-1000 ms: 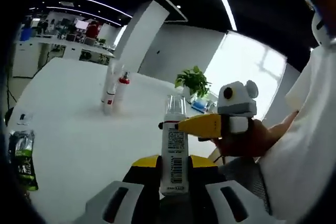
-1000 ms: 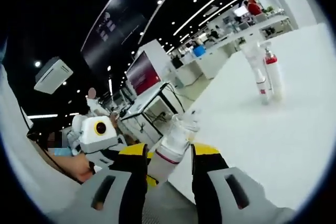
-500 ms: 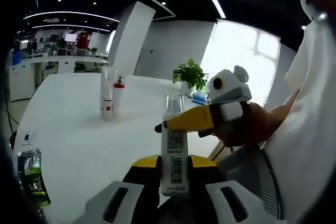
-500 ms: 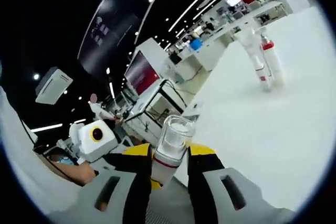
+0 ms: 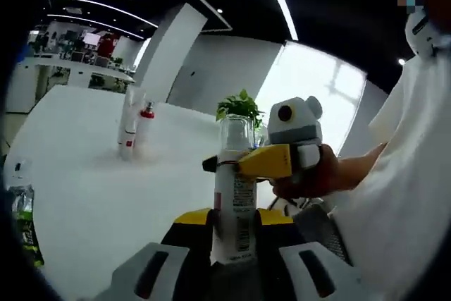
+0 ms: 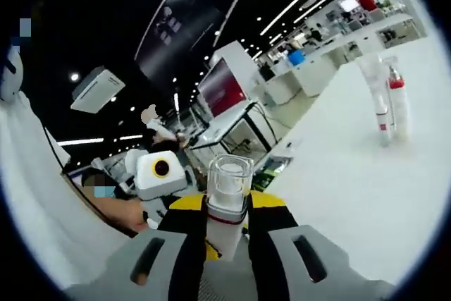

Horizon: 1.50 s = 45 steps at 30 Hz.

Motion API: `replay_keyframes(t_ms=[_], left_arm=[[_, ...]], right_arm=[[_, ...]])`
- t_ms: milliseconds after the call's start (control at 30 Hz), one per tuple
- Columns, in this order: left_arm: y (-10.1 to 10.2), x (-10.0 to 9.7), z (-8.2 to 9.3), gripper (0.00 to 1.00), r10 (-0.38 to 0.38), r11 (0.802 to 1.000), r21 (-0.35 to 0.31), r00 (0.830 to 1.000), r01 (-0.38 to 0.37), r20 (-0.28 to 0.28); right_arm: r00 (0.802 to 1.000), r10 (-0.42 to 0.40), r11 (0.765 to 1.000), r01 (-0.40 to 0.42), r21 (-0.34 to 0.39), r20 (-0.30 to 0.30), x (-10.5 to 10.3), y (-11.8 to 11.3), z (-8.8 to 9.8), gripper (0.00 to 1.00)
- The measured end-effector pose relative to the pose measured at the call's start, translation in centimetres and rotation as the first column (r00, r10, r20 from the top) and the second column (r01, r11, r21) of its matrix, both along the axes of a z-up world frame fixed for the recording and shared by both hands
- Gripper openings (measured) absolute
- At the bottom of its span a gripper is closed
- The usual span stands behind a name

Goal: Arrange the skincare products in the storage area until every visible bottle or jar stands upright without overlapping.

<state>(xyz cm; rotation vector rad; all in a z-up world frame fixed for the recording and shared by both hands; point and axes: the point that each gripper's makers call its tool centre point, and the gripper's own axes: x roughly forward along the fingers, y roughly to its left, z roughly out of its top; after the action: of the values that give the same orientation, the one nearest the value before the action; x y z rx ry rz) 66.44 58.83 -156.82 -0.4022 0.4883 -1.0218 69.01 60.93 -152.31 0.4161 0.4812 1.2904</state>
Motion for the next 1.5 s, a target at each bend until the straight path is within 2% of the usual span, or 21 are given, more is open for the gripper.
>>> replay_keyframes(t_ms=[167,233,300,400,467,500,567,667,733,800,933,1067,1100,1167,1200,1233,1333,1367,1400,1433,1500], left_arm=[[-0.8,-0.8,0.8,0.30,-0.058,0.994,-0.097,0.997,0.053,-0.055],[-1.2,-1.3,0.9,0.34,-0.098,0.987,-0.136,0.991,0.084,-0.096],[-1.6,-1.7,1.1,0.36,-0.126,0.982,-0.156,0.987,0.109,-0.099],[-2.0,-2.5,1.9,0.36,-0.167,0.968,-0.210,0.980,0.141,-0.109],[-2.2,-3.1,2.4,0.32,-0.216,0.945,-0.280,0.965,0.168,-0.151],[-2.2,-3.2,2.8,0.28,-0.230,0.936,-0.304,0.961,0.176,-0.151],[-2.2,-3.4,3.0,0.27,-0.238,0.932,-0.309,0.962,0.188,-0.133],[-2.1,-3.8,3.5,0.25,-0.262,0.917,-0.343,0.955,0.203,-0.136],[-1.9,-3.3,3.7,0.25,-0.223,0.925,-0.339,0.968,0.172,-0.117],[-1.7,-3.0,3.6,0.25,-0.208,0.929,-0.333,0.971,0.159,-0.118],[-1.7,-2.5,2.8,0.24,-0.168,0.953,-0.271,0.980,0.134,-0.105],[-1.2,-1.6,2.4,0.24,-0.101,0.973,-0.217,0.992,0.081,-0.080],[-0.9,-1.2,2.1,0.24,-0.071,0.978,-0.200,0.994,0.054,-0.080],[-0.5,-0.7,2.0,0.24,-0.037,0.980,-0.198,0.995,0.019,-0.090],[-0.1,-0.2,1.7,0.24,-0.001,0.984,-0.179,0.995,-0.017,-0.095],[0.0,-0.2,1.7,0.23,0.003,0.985,-0.172,0.996,-0.017,-0.084],[0.8,0.6,1.0,0.23,0.061,0.991,-0.117,0.995,-0.070,-0.076],[1.0,0.9,0.7,0.23,0.080,0.992,-0.096,0.994,-0.087,-0.074],[1.3,1.2,0.3,0.23,0.110,0.992,-0.051,0.992,-0.113,-0.057],[1.4,1.5,0.1,0.23,0.123,0.992,-0.030,0.991,-0.125,-0.051],[1.9,1.8,-0.9,0.23,0.147,0.988,0.046,0.987,-0.145,-0.059]], right_arm=[[0.989,0.138,0.990,-0.140,0.035,0.045,-1.3,-0.2,1.3,0.19],[0.980,0.194,0.979,-0.197,0.054,0.047,-2.1,-0.3,1.8,0.19],[0.972,0.230,0.971,-0.233,0.058,0.045,-2.5,-0.3,2.0,0.19],[0.965,0.259,0.962,-0.261,0.080,0.032,-3.0,-0.3,2.5,0.19],[0.964,0.265,0.959,-0.267,0.097,0.033,-3.2,-0.3,2.8,0.19],[0.964,0.263,0.958,-0.265,0.105,0.036,-3.2,-0.3,3.0,0.19],[0.961,0.275,0.952,-0.277,0.132,0.036,-3.6,-0.2,3.5,0.19],[0.965,0.263,0.956,-0.262,0.132,0.010,-3.6,0.2,3.8,0.20],[0.979,0.203,0.975,-0.203,0.094,0.002,-2.7,0.1,3.6,0.21],[0.983,0.180,0.981,-0.178,0.072,-0.022,-2.4,-0.1,3.3,0.21],[0.993,0.095,0.995,-0.096,-0.006,-0.064,-1.8,0.1,2.4,0.21],[0.988,-0.012,1.000,0.011,-0.006,-0.151,-0.6,0.4,2.2,0.23],[0.985,-0.075,0.997,0.072,-0.025,-0.153,0.2,0.3,1.9,0.22],[0.976,-0.130,0.991,0.124,-0.041,-0.172,0.9,0.3,1.6,0.22],[0.965,-0.176,0.984,0.169,-0.052,-0.194,1.4,0.4,1.3,0.22],[0.955,-0.205,0.979,0.197,-0.062,-0.216,1.6,0.5,1.1,0.22],[0.932,-0.291,0.957,0.280,-0.079,-0.216,2.6,0.3,0.9,0.22],[0.928,-0.313,0.950,0.303,-0.080,-0.202,2.9,0.2,1.0,0.23],[0.914,-0.344,0.939,0.331,-0.092,-0.217,3.2,0.2,0.8,0.23],[0.909,-0.352,0.936,0.339,-0.095,-0.222,3.3,0.3,0.7,0.23],[0.896,-0.384,0.921,0.355,-0.160,-0.222,3.5,0.2,-0.4,0.24]])
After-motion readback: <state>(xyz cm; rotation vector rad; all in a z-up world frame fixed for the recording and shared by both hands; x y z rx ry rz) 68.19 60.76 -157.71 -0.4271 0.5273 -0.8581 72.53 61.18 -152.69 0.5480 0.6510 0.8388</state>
